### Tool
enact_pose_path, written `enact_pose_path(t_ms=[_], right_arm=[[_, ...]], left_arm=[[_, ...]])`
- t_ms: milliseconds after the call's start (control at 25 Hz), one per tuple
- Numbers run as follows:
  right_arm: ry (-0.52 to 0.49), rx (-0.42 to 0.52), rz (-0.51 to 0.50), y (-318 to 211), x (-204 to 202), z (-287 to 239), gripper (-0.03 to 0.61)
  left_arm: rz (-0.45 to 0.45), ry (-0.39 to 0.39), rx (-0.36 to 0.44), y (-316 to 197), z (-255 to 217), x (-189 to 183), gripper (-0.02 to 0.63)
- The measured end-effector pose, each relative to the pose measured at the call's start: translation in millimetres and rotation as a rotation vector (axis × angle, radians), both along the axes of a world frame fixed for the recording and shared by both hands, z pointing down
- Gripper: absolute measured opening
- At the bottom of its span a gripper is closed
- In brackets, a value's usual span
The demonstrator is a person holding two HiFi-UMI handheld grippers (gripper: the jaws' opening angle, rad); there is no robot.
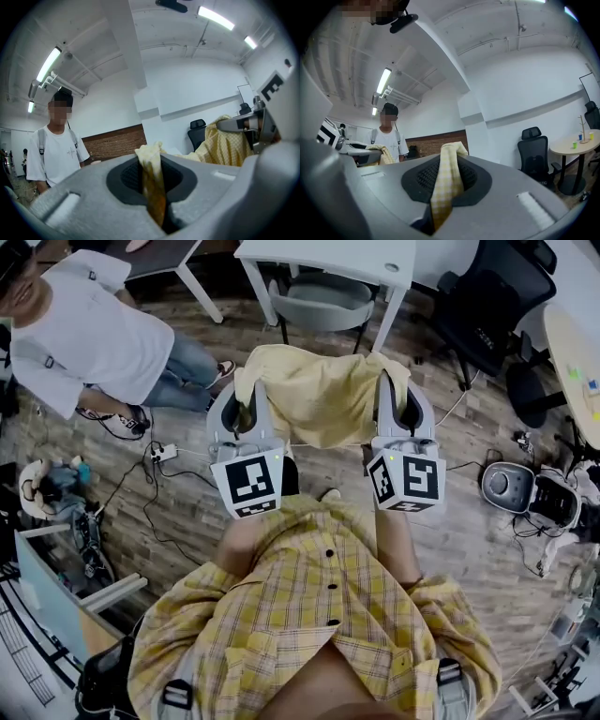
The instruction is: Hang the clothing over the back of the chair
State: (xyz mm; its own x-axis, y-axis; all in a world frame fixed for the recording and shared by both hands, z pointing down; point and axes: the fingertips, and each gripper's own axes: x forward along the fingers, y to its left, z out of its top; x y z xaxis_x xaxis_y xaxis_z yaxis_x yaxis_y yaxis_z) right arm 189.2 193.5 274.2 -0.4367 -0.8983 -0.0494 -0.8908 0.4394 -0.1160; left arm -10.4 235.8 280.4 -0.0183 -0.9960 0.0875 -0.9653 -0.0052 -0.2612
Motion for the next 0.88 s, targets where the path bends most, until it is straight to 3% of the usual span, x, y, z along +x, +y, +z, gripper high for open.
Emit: enact_pose_path(t_ms=[360, 880], right_arm=[[0.023, -0.021, 0.005, -55, -33, 6, 0.037], [0.06, -0.077, 0.065, -176, -78, 25, 0.037]], left_arm=[[0.017, 0.01, -0.005, -56, 3, -31, 0.037], [0.101, 0.032, -0.037, -198, 19, -75, 0.037]])
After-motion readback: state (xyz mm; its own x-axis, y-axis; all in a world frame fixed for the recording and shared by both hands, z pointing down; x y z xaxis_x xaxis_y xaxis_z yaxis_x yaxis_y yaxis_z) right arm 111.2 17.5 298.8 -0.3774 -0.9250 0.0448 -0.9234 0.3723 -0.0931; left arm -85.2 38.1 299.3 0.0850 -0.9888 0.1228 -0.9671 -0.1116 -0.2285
